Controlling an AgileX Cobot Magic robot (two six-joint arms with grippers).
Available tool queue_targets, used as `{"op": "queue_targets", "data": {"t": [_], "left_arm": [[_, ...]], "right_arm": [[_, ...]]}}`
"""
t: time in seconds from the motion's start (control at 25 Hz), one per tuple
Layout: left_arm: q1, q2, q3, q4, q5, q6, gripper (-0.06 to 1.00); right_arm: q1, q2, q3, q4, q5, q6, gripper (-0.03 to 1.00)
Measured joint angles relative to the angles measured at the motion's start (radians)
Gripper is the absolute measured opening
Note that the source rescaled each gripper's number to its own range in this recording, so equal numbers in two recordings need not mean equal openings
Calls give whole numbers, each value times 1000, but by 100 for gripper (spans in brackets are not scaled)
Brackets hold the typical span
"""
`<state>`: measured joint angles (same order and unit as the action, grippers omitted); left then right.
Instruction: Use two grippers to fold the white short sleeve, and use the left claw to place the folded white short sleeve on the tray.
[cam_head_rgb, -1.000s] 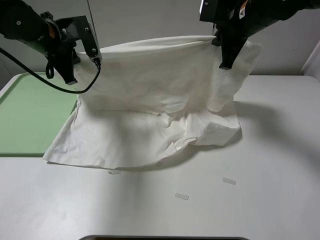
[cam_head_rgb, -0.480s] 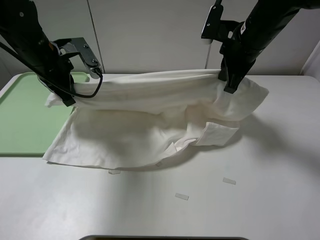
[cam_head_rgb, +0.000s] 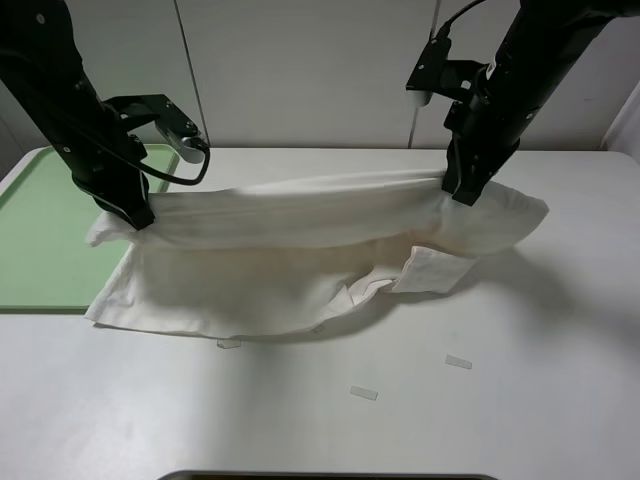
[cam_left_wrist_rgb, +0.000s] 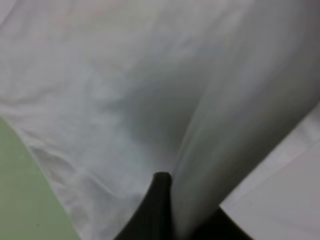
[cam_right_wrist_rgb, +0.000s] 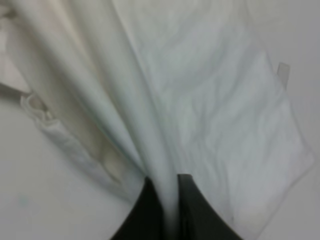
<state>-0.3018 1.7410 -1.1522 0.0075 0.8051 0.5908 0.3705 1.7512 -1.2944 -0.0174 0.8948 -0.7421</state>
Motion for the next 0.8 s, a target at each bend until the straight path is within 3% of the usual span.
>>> {"op": "queue_targets", "data": {"t": [0.08, 0.12, 0.16, 0.2, 0.28, 0.32, 0.36, 0.48, 0.8], "left_arm": [[0, 0, 0, -16, 0, 0, 1], [0, 0, 0, -26, 0, 0, 4], [2, 0, 0, -35, 1, 0, 13], [10, 0, 1, -35, -16, 3, 44], [12, 0, 1, -31, -44, 3, 74], [12, 0, 1, -31, -44, 3, 74], [12, 0, 1, -31, -53, 3, 85], [12, 0, 1, -31, -59, 3, 96], [12, 0, 1, -31, -66, 3, 100]], "right_arm": [[-1, -2, 0, -2, 7, 1, 6], [-1, -3, 0, -12, 17, 1, 19], [-5, -9, 0, -28, 33, 7, 47], [-10, -12, 0, -35, 40, 17, 65], [-13, -19, 0, -53, 46, 64, 90], [-13, -19, 0, -54, 46, 81, 94], [-13, -20, 0, -54, 46, 101, 96], [-13, -20, 0, -54, 46, 124, 99], [-13, -20, 0, -56, 46, 135, 100]]}}
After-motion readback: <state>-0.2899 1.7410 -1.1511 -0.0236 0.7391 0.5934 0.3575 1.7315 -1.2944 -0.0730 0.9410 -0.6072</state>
